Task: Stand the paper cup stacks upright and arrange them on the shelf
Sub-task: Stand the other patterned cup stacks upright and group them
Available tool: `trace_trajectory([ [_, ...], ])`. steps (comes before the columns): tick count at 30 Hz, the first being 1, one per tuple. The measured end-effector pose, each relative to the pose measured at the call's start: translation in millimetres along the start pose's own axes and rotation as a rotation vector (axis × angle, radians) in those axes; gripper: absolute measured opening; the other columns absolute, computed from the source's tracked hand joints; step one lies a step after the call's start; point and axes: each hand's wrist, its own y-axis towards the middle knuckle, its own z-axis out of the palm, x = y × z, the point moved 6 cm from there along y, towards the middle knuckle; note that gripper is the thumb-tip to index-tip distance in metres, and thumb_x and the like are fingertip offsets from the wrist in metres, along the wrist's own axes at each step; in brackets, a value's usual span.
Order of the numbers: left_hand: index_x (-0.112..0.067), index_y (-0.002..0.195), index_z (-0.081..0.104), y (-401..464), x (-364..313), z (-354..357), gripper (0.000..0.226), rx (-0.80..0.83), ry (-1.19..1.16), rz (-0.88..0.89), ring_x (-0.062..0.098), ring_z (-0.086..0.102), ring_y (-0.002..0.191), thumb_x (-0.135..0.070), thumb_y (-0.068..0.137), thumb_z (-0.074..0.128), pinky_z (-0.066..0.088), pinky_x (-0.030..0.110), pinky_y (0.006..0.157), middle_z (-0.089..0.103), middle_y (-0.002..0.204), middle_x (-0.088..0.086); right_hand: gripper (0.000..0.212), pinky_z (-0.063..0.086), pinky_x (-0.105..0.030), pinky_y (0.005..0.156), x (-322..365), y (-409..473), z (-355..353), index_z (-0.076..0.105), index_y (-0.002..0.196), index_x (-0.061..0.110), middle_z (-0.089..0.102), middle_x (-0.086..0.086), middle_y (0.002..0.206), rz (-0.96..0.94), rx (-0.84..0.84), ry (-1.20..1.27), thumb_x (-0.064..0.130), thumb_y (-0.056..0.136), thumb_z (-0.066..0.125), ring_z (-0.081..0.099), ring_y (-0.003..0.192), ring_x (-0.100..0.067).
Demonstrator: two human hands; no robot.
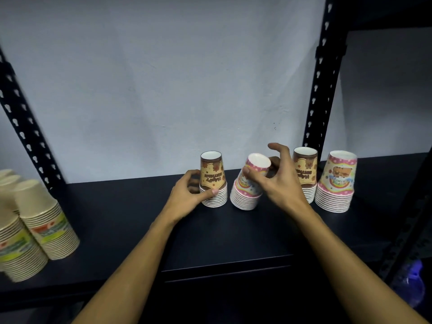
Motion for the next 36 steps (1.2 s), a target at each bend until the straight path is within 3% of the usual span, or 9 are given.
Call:
trace_trajectory([
  [5,-0.03,0.126,0.059,-1.5,-7.8,5.9,0.076,0.041,0.018,0.034,0.006,0.07,0.094,-0.056,0.061,0.088,0.058,0.038,0.091,0.072,0.108,-0.011,0.073,0.048,-0.025,0.081,6.7,-1.6,13.4,0.037,0.14,0.026,0.064,0.0,0.106,-0.044,0.1,-0.103,0.046,0.082,0.077,0.064,0.093,-0.01],
  [9,-0.03,0.125,0.059,-2.1,-8.9,7.2,0.078,0.048,-0.012,0.027,0.003,0.069,0.1,-0.057,0.059,0.089,0.057,0.036,0.095,0.072,0.111,-0.012,0.064,0.053,-0.031,0.089,5.1,-4.8,16.0,0.042,0.133,0.026,0.063,0.006,0.106,-0.043,0.128,-0.113,0.049,0.083,0.075,0.064,0.098,-0.01],
  [13,-0.026,0.13,0.056,-1.4,-6.6,8.5,0.084,0.058,-0.063,0.023,0.008,0.07,0.107,-0.05,0.059,0.093,0.055,0.039,0.099,0.072,0.118,-0.009,0.087,0.05,-0.031,0.098,-15.1,-15.9,18.2,0.036,0.136,0.028,0.054,0.005,0.127,0.001,0.252,-0.161,0.056,0.069,0.084,0.058,0.114,-0.01],
  [16,-0.021,0.134,0.056,0.0,-4.8,11.3,0.084,0.1,-0.079,0.015,0.009,0.07,0.109,-0.04,0.062,0.094,0.054,0.037,0.101,0.072,0.12,-0.007,0.093,0.048,-0.03,0.103,-29.9,-21.0,18.5,0.035,0.136,0.027,0.047,0.007,0.128,0.039,0.318,-0.227,0.049,0.064,0.09,0.055,0.117,-0.007],
  [21,-0.02,0.136,0.051,0.1,-4.9,16.2,0.076,0.143,-0.133,-0.01,0.006,0.07,0.108,-0.015,0.071,0.091,0.051,0.022,0.096,0.072,0.121,-0.003,0.089,0.05,-0.017,0.09,-38.7,-20.8,12.7,0.036,0.133,0.024,0.057,0.005,0.125,0.11,0.342,-0.101,0.033,0.065,0.093,0.058,0.111,0.0],
  [23,-0.019,0.134,0.051,0.4,-4.0,17.9,0.073,0.153,-0.134,-0.016,0.006,0.069,0.109,-0.012,0.073,0.089,0.051,0.025,0.099,0.072,0.122,-0.003,0.088,0.051,-0.018,0.091,-39.6,-20.2,11.0,0.039,0.134,0.021,0.059,0.004,0.127,0.115,0.341,-0.069,0.029,0.065,0.093,0.059,0.114,-0.001],
  [27,-0.018,0.134,0.053,0.3,-5.5,19.5,0.073,0.168,-0.124,-0.001,0.006,0.069,0.111,-0.02,0.071,0.091,0.05,0.028,0.103,0.071,0.124,-0.003,0.086,0.053,-0.029,0.099,-42.8,-20.2,10.9,0.041,0.134,0.02,0.06,0.003,0.13,0.122,0.353,-0.062,0.03,0.066,0.092,0.061,0.117,-0.004],
  [31,-0.024,0.13,0.058,-1.6,-8.2,18.7,0.077,0.148,-0.094,0.03,0.006,0.069,0.109,-0.038,0.062,0.092,0.052,0.029,0.099,0.073,0.12,-0.007,0.083,0.054,-0.027,0.097,-43.7,-20.3,10.7,0.042,0.133,0.021,0.061,0.003,0.13,0.135,0.358,-0.054,0.029,0.068,0.091,0.062,0.116,-0.005],
  [36,-0.029,0.126,0.062,-1.4,-11.2,18.0,0.06,0.142,-0.053,0.06,0.002,0.069,0.103,-0.025,0.073,0.09,0.054,0.029,0.097,0.074,0.112,-0.011,0.079,0.053,-0.024,0.096,-44.5,-23.0,10.7,0.043,0.135,0.019,0.062,0.005,0.13,0.156,0.364,-0.05,0.029,0.072,0.089,0.062,0.116,-0.002],
])
